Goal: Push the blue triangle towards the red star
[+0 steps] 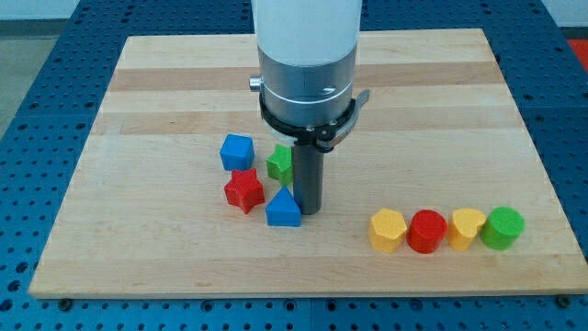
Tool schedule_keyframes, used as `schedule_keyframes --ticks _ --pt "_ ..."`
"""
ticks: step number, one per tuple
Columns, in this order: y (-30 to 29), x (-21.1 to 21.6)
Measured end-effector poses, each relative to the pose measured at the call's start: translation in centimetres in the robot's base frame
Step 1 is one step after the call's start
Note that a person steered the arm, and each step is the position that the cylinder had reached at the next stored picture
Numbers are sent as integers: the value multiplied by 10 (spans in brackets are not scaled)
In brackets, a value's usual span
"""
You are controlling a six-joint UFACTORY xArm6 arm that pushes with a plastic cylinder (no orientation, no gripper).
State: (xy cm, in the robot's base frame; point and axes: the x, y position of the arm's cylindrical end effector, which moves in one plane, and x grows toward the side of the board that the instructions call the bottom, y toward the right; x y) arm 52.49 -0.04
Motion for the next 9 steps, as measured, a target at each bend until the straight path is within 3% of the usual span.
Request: schedule_keyframes --ticks 5,9 --pt "40 5" --pt "42 71"
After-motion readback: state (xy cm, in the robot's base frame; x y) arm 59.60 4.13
